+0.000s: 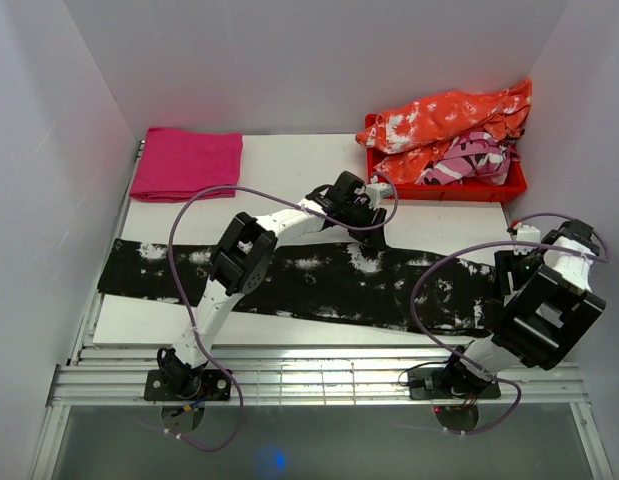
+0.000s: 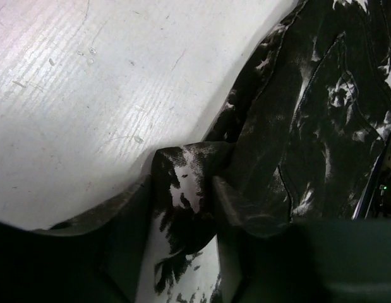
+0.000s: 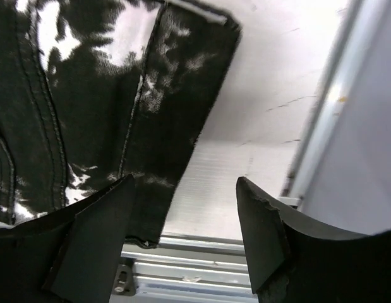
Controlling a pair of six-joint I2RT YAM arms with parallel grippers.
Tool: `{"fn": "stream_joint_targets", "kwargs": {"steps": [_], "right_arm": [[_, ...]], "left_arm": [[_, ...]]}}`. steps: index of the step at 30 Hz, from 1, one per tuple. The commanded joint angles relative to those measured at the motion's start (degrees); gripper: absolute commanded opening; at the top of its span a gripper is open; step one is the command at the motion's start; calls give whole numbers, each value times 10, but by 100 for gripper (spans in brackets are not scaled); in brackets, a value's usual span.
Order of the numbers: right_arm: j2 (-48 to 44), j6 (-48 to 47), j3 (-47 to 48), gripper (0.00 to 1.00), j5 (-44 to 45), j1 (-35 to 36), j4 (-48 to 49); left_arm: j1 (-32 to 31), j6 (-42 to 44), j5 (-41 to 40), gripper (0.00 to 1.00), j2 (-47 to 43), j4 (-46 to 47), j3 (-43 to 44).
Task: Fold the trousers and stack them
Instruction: Fold the trousers
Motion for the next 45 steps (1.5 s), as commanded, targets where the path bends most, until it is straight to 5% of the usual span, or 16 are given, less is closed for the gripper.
{"fn": "stream_joint_targets", "kwargs": {"steps": [1,4,8,11,14,15,16,23,34,45], "right_arm": [[36,-16,27,71,-57,-14,-51],[63,-21,30,70,-99,-15,-80],[81,-20,24,64,-121,-15,-80],[95,-20,19,51,-123,-15,-72],[109,-23,16,28,-122,-16,-68],[113,-24,16,10,-120,-16,-66],[119,-24,18,8,-116,-16,-62],[135,-31,56,8,-98,-46,-47],[131,-37,100,8,-119,-52,-75],[112,-52,66,8,-38,-50,-2]], "left_arm": [[0,-13,-2,50,-15,0,-9],[0,-12,-29,41,-26,3,-18],[0,-4,-55,13,-41,14,-29],[1,5,-94,0,-49,18,-32],[1,19,-144,0,-54,29,-37],[1,23,-159,0,-60,40,-45],[1,27,-173,0,-64,50,-52],[4,61,-288,0,-78,94,-76],[11,69,-291,0,-70,85,-61],[72,1,-335,0,-48,93,-18]]}}
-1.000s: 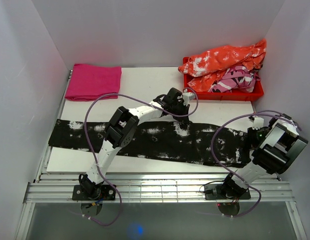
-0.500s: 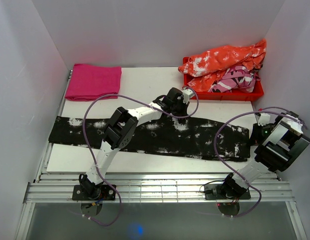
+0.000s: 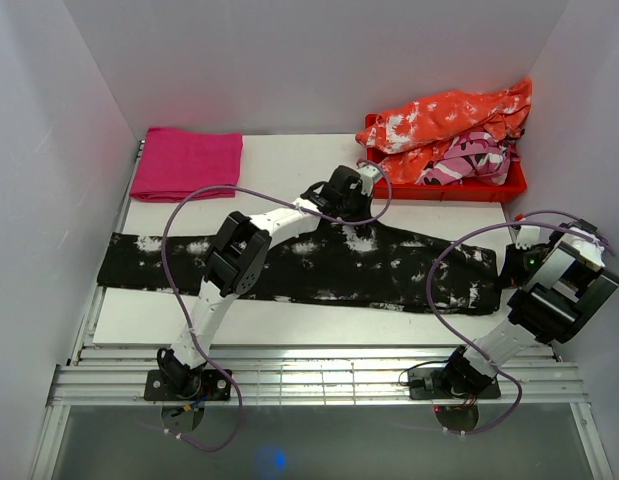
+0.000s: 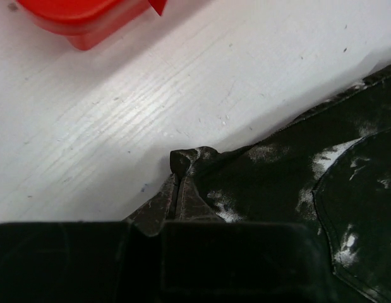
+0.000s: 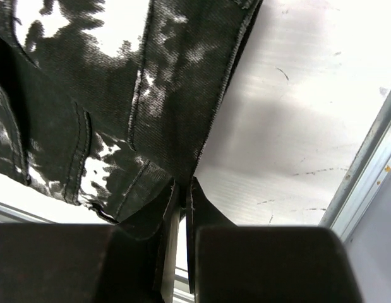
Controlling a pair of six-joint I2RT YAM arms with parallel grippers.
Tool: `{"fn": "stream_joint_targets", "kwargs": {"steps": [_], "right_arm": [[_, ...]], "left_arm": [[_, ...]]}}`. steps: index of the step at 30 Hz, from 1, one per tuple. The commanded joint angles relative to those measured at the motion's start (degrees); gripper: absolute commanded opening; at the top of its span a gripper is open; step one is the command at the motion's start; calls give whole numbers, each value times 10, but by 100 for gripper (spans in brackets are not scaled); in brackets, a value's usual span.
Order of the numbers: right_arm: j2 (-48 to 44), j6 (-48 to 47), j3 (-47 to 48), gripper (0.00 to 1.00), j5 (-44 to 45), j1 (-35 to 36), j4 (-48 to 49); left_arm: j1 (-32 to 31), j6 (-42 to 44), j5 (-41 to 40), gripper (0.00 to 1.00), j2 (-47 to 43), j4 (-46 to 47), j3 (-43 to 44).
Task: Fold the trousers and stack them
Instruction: Fold the trousers
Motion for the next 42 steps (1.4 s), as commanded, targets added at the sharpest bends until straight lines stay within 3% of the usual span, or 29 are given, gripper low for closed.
{"fn": "stream_joint_targets", "kwargs": {"steps": [1,2,4,5,7,8,10,11,12,16,18,21,22,27,34,38,42], "right_arm": [[-23,-25,-1,8,84,-12,43],[-21,-25,0,8,85,-10,39],[-15,-20,11,8,91,-6,34],[-12,-17,17,11,90,-1,25],[-15,-10,32,27,84,3,16],[-19,-7,49,47,76,5,11],[-33,-2,68,69,70,14,-9],[-41,-1,86,87,59,19,-17],[-62,-1,93,94,52,25,-22],[-128,6,105,98,12,75,-47],[-162,11,84,98,11,144,-51],[-178,42,49,98,19,246,-49],[-176,52,28,98,23,285,-46],[-114,91,-13,97,39,332,2],[-26,54,-69,99,148,310,109],[6,25,-58,99,181,271,121],[21,12,-29,99,194,250,118]], "left_arm": [[74,-12,-90,0,-23,22,12],[78,-14,-55,11,-28,30,8],[87,-21,-7,49,-48,42,5],[89,-23,16,96,-58,44,4],[96,-22,54,98,-82,39,1],[101,-23,75,98,-112,36,-3],[118,-25,112,98,-150,14,-16],[126,-24,126,98,-195,5,-43],[136,-20,145,98,-221,-9,-65],[217,-9,178,98,-349,-62,-190],[270,-13,206,98,-402,-119,-242],[407,25,271,97,-433,-218,-277],[489,44,286,95,-454,-240,-282],[688,191,281,96,-489,-367,-306],[842,303,257,93,-442,-429,-306],[870,313,204,83,-413,-427,-305],[873,320,152,80,-419,-387,-341]]}}
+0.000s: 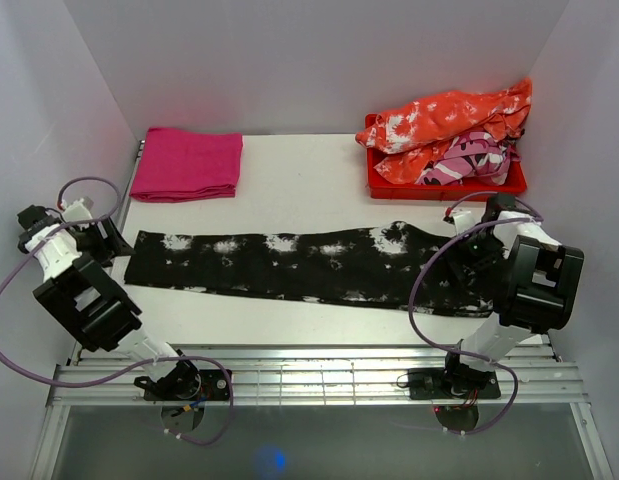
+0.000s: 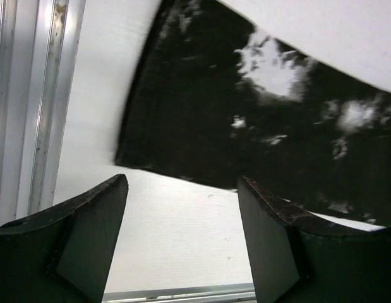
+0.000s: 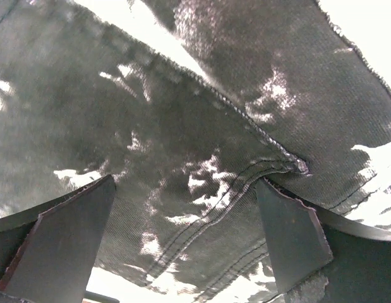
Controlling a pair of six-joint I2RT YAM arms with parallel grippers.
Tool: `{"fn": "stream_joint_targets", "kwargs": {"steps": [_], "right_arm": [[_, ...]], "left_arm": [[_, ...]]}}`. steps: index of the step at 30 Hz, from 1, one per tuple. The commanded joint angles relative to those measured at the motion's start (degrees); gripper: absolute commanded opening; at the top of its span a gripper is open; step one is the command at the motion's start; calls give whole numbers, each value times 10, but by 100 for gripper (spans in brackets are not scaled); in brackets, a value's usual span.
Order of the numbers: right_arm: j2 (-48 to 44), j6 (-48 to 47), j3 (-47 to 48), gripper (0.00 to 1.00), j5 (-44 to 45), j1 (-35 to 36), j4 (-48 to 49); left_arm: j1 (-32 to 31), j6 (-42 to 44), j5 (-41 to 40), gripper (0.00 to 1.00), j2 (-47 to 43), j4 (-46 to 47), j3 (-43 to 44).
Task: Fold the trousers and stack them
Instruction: Fold the trousers
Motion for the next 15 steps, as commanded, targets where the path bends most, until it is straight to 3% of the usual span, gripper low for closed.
{"fn": "stream_joint_targets", "kwargs": {"steps": [1,9,15], "right_arm": [[27,-28,17,99,57,-23,28],[-2,5,79,96,-6,-23,-36],[-53,30,135,90,-30,-22,-67]], "left_arm": [[-1,29,-47,80,-23,26,-27],[-1,44,-101,74,40,78,-52],[-8,49,-71,70,79,117,-63]]}}
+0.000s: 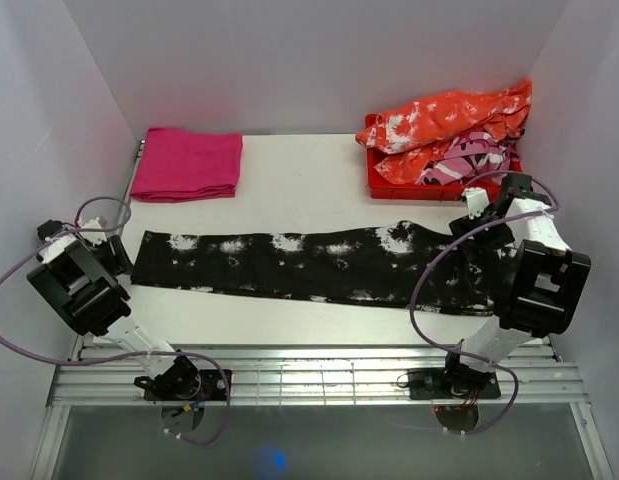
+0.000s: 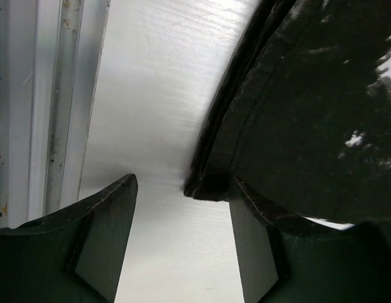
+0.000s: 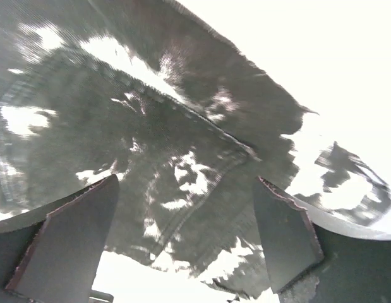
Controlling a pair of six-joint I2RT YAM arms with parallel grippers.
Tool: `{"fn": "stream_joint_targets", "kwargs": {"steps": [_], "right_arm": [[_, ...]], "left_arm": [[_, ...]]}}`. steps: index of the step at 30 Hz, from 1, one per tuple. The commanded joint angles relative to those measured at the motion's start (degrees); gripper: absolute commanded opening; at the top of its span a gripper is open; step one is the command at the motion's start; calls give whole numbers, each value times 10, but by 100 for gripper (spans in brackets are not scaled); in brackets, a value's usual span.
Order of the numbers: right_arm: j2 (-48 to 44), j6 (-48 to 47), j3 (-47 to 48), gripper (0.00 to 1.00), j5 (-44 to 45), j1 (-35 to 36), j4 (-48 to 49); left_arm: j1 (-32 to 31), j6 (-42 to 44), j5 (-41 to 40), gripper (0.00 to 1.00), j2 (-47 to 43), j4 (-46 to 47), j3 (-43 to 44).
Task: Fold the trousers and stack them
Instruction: Fold the trousers
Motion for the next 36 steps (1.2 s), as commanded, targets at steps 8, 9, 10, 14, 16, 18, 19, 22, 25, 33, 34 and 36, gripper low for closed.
{"fn": "stream_joint_targets", "kwargs": {"steps": [8,9,10,14,16,18,19,22,25,33,34,36], "right_arm": [[-117,54,73,90,45,-9,22],[-121,55,75,90,40,-14,22],[-124,57,75,90,27,-26,21],[-129,34,60,90,24,-57,9],[-122,3,49,91,22,-72,-6],[-109,-17,40,95,18,-88,-24],[-105,-20,31,95,16,-93,-27],[-96,-30,24,96,5,-108,-33],[-92,-40,23,97,-11,-112,-48],[-92,-53,-10,98,-32,-113,-56],[-91,-52,-11,98,-39,-113,-58],[-84,-52,-10,98,-50,-113,-70]], "left_arm": [[-64,22,20,63,1,65,-32],[-75,18,14,63,2,67,-35],[-80,14,-1,60,4,71,-40],[-94,-11,-25,49,21,80,-53],[-94,-18,-24,42,28,77,-50],[-93,-23,-28,27,32,72,-46],[-92,-25,-27,23,32,69,-37],[-75,-37,-10,1,29,48,-3],[-46,-25,5,0,26,13,39],[14,58,58,0,8,-126,234],[14,67,82,0,2,-137,244],[8,82,111,0,-9,-177,265]]}}
